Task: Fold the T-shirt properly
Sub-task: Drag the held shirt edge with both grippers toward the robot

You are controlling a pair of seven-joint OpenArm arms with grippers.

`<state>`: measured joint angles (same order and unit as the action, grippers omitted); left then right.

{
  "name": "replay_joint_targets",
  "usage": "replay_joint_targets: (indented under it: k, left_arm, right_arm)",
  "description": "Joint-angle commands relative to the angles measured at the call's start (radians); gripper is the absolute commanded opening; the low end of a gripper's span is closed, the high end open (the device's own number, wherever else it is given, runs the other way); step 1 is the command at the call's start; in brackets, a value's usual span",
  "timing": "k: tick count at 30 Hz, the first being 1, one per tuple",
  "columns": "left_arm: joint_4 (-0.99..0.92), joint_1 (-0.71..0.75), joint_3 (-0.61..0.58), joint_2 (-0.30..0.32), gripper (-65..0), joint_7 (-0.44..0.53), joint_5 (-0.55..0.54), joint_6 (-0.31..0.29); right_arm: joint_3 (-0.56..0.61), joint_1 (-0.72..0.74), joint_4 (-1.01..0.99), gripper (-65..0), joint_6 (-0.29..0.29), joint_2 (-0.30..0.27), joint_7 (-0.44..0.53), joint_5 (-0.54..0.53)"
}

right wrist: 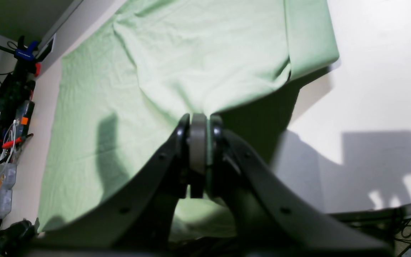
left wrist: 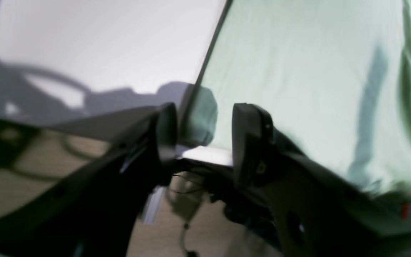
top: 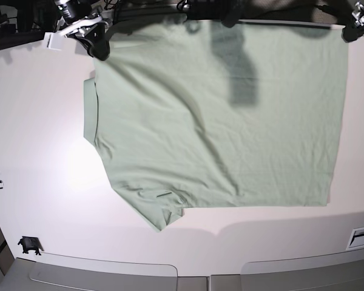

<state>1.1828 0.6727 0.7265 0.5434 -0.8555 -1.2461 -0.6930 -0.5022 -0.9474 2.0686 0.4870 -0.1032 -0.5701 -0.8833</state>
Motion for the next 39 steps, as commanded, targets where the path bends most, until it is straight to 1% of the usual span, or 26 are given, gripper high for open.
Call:
replay_joint_targets:
  k: [1,4,5,9,11,16,21,22,23,24,25,26,31,33,37,39]
  left_arm:
    - [0.01,0.008,0.01,0.019,-41.3,0.013,0.01,-0.005]
    - [0.01,0.008,0.009,0.019,-41.3,0.005,0.01,-0.005]
    - [0.01,0.008,0.009,0.018,-41.3,-0.012,0.001,-0.005]
    - [0.01,0.008,0.009,0.015,-41.3,-0.131,-0.109,-0.005]
    - [0.01,0.008,0.009,0.005,-41.3,-0.163,-0.147,-0.005]
    - [0.01,0.002,0.009,-0.018,-41.3,-0.168,-0.19,-0.005]
    - [0.01,-0.026,0.009,-0.028,-41.6,-0.135,-0.196,-0.005]
    - [0.01,-0.033,0.009,-0.028,-43.3,-0.134,-0.196,-0.005]
    - [0.01,-0.042,0.009,-0.028,-46.8,-0.135,-0.195,-0.005]
    - [0.01,-0.047,0.009,-0.028,-53.4,-0.135,-0.196,-0.005]
    - [0.01,-0.05,0.009,-0.028,-62.3,-0.129,-0.196,-0.005]
    - [0.01,-0.05,0.009,-0.028,-65.0,-0.119,-0.195,-0.005]
    - [0.01,-0.043,0.01,-0.027,-65.0,-0.117,-0.208,-0.005]
    - [0.01,-0.031,0.013,-0.027,-65.0,-0.14,-0.237,-0.005]
    - [0.01,0.002,0.013,-0.025,-65.0,-0.209,-0.237,-0.005]
    - [0.012,0.011,0.013,-0.025,-65.0,-0.216,-0.237,-0.005]
  right_arm:
    - [-0.006,-0.011,0.02,-65.0,0.013,-0.007,0.023,-0.014]
    - [-0.006,-0.011,0.02,-65.0,0.013,-0.007,0.023,-0.014]
    - [-0.006,-0.011,0.02,-65.0,0.013,-0.007,0.023,-0.014]
    - [-0.006,-0.01,0.02,-65.0,0.013,-0.007,0.023,-0.014]
    - [-0.006,-0.005,0.02,-65.0,0.013,-0.007,0.023,-0.013]
    - [-0.006,0.003,0.02,-65.0,0.014,-0.007,0.023,-0.011]
    - [-0.006,0.003,0.02,-65.0,0.013,-0.007,0.022,-0.01]
    - [-0.006,0.003,0.02,-65.0,0.014,-0.007,0.023,-0.011]
    - [-0.006,0.003,0.02,-65.0,0.014,-0.007,0.022,-0.01]
    - [-0.006,0.003,0.02,-65.0,0.014,-0.007,0.022,-0.01]
    - [-0.006,0.003,0.02,-65.0,0.014,-0.007,0.022,-0.011]
    - [-0.006,0.003,0.02,-65.0,0.013,-0.007,0.022,-0.01]
    - [-0.006,0.002,0.02,-65.0,0.014,-0.007,0.003,-0.01]
    - [-0.006,-0.004,0.02,-65.0,0.014,-0.007,-0.011,-0.01]
    - [-0.006,-0.032,0.02,-65.0,0.014,-0.007,-0.029,-0.01]
    - [-0.006,-0.047,0.02,-65.0,0.014,-0.007,-0.029,-0.01]
